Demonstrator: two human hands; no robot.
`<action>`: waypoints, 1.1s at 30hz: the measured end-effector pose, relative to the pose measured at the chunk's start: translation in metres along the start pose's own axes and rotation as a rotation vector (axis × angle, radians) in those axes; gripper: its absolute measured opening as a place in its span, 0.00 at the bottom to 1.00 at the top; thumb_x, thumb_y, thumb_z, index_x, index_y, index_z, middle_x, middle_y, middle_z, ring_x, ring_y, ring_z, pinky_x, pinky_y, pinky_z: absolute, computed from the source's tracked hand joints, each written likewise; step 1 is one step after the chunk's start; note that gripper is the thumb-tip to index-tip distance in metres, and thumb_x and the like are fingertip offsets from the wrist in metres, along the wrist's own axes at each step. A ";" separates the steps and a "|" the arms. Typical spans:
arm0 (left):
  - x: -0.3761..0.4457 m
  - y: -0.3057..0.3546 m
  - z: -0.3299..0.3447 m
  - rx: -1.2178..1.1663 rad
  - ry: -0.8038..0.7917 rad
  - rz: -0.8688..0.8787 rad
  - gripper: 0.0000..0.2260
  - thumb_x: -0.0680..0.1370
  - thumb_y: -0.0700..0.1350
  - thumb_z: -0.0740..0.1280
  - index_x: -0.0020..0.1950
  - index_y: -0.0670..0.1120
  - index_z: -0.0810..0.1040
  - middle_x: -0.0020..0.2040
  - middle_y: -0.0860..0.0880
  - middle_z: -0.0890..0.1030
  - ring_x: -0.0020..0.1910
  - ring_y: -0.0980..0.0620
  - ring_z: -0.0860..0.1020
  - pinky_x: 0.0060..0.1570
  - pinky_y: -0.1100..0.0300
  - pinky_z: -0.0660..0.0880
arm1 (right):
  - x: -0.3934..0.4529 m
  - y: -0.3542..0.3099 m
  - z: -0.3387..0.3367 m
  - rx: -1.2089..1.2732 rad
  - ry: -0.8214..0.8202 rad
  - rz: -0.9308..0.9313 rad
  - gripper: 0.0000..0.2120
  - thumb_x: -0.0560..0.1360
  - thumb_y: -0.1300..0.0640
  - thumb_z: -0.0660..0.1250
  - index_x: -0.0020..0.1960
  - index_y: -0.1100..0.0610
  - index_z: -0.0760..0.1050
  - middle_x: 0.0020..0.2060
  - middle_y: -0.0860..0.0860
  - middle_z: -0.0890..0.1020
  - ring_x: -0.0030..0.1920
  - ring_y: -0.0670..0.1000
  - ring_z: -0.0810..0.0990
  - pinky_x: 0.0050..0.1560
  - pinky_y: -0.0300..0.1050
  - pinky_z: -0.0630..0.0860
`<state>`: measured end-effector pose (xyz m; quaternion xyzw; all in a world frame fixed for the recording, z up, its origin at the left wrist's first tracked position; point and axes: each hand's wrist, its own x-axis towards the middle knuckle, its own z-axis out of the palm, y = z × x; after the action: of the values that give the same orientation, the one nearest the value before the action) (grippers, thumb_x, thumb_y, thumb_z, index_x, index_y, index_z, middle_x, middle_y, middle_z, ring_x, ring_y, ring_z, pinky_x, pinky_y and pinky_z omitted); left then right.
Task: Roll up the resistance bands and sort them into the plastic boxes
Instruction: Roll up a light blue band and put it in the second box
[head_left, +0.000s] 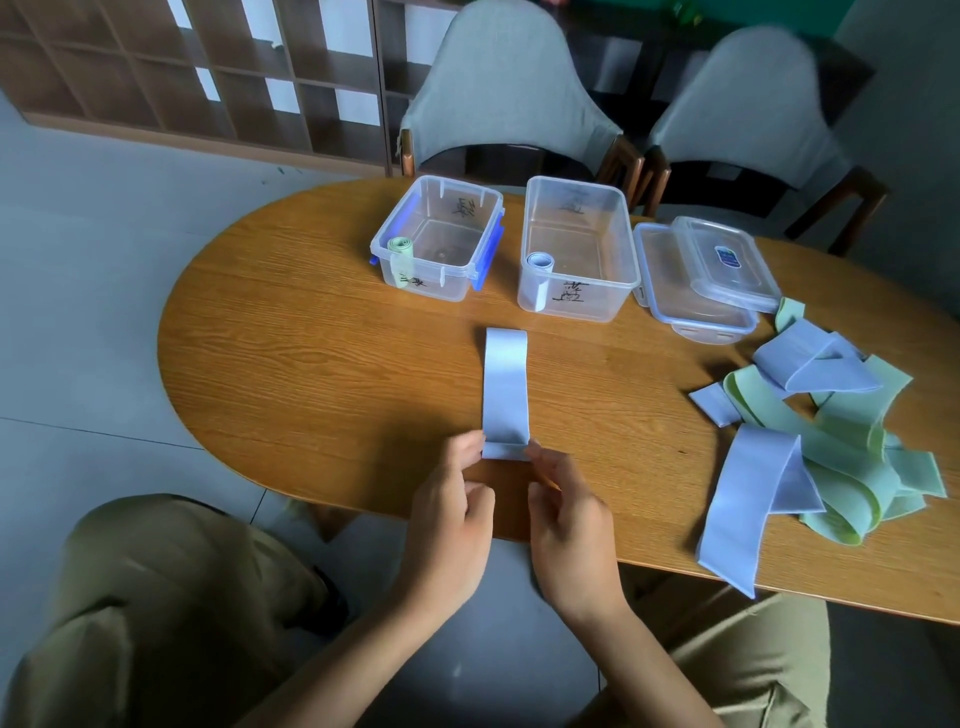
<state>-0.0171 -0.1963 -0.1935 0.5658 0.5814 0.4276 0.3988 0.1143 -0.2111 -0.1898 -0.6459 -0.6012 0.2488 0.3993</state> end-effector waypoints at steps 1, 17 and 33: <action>0.000 -0.003 -0.001 0.055 -0.009 0.031 0.23 0.76 0.38 0.58 0.70 0.53 0.72 0.64 0.56 0.78 0.57 0.65 0.77 0.59 0.65 0.74 | 0.000 0.001 0.000 -0.051 0.000 -0.042 0.17 0.81 0.66 0.61 0.65 0.51 0.76 0.56 0.38 0.81 0.57 0.38 0.80 0.57 0.33 0.75; 0.007 -0.015 -0.012 0.931 -0.031 0.339 0.31 0.74 0.42 0.66 0.77 0.56 0.66 0.82 0.43 0.54 0.79 0.36 0.54 0.68 0.38 0.68 | 0.008 0.013 0.007 -0.563 -0.039 -0.184 0.22 0.82 0.56 0.51 0.75 0.53 0.69 0.77 0.53 0.66 0.80 0.58 0.57 0.71 0.60 0.69; 0.055 -0.013 0.001 1.039 0.041 0.275 0.24 0.81 0.55 0.60 0.77 0.60 0.63 0.83 0.45 0.49 0.80 0.35 0.48 0.68 0.39 0.64 | 0.051 0.005 0.022 -0.596 -0.124 0.017 0.24 0.85 0.46 0.48 0.80 0.46 0.57 0.82 0.52 0.52 0.81 0.55 0.40 0.77 0.55 0.54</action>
<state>-0.0229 -0.1411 -0.2050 0.7510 0.6447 0.1426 -0.0047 0.1071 -0.1560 -0.1979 -0.7233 -0.6654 0.1038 0.1526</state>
